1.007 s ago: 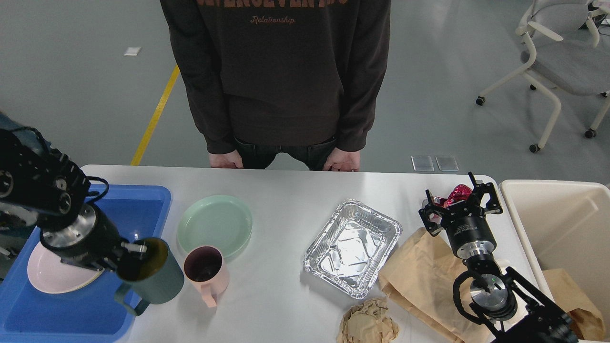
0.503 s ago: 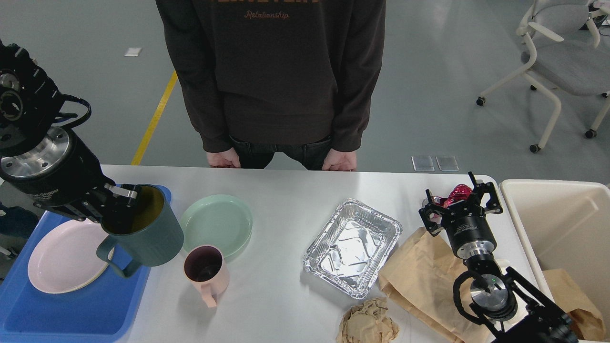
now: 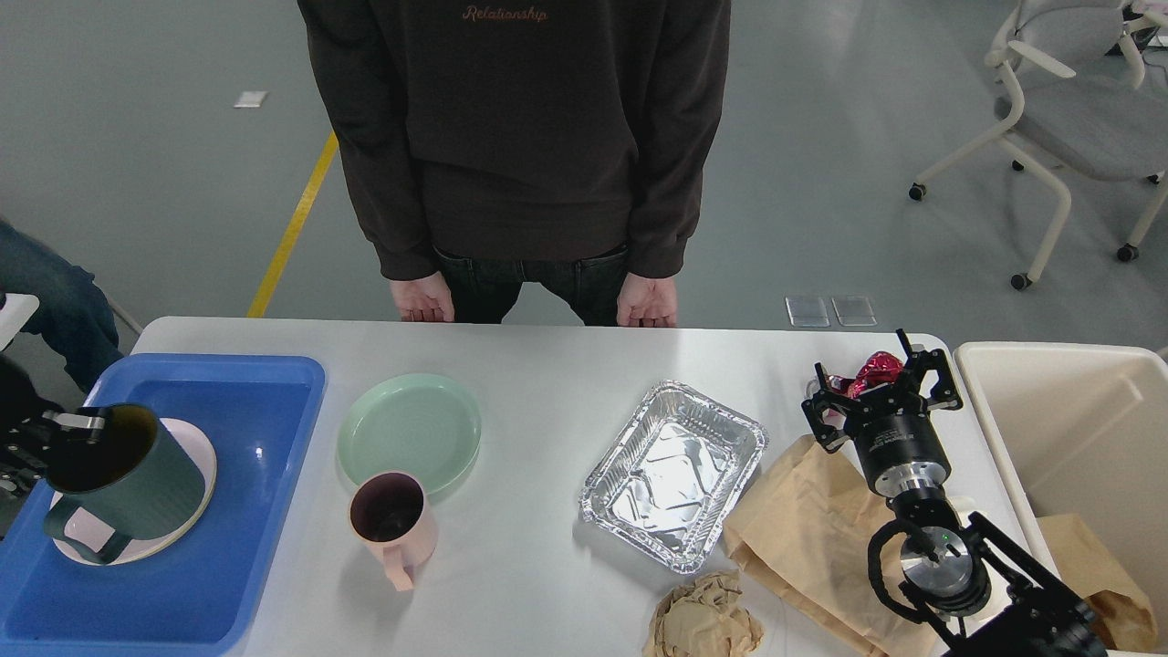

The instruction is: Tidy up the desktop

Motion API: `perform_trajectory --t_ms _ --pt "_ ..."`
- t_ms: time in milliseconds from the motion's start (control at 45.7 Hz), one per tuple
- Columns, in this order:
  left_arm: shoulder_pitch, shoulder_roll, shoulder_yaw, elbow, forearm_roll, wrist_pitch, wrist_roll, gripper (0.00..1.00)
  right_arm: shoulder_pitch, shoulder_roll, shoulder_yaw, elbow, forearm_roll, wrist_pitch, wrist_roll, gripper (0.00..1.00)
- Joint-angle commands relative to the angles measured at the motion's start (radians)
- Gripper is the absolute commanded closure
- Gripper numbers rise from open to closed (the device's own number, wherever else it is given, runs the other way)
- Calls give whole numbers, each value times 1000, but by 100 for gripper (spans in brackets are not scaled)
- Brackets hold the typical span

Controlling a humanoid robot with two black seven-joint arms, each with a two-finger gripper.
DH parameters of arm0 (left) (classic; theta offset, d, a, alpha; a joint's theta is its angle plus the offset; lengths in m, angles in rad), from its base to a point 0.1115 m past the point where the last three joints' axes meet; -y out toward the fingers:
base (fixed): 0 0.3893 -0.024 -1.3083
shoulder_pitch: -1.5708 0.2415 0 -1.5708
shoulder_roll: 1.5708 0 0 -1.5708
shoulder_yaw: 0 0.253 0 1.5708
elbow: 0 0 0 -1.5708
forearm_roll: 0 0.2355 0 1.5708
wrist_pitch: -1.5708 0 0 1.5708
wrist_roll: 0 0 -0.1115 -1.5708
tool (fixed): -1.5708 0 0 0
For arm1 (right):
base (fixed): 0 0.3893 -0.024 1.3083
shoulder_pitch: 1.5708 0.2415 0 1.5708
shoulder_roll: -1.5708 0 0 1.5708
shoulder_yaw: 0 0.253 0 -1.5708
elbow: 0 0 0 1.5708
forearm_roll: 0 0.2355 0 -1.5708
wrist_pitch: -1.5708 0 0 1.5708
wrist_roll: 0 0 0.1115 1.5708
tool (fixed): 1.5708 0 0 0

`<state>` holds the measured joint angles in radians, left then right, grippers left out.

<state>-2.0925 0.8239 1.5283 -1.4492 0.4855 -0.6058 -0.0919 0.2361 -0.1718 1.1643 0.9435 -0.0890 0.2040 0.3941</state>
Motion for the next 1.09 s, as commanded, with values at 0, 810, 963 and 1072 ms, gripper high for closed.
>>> perform_trajectory --t_ms 0,810,963,1072 --pt "191 121 -95 137 97 1 -5 95 0 0 0 0 0 0 0 0" --pt "861 138 -522 595 156 106 -84 92 5 2 0 -6 0 0 -1 0" --pt "905 104 -524 615 156 109 -84 91 5 2 0 -6 0 0 0 0" --pt "907 104 -525 616 153 107 -84 88 5 2 0 -6 0 0 0 0"
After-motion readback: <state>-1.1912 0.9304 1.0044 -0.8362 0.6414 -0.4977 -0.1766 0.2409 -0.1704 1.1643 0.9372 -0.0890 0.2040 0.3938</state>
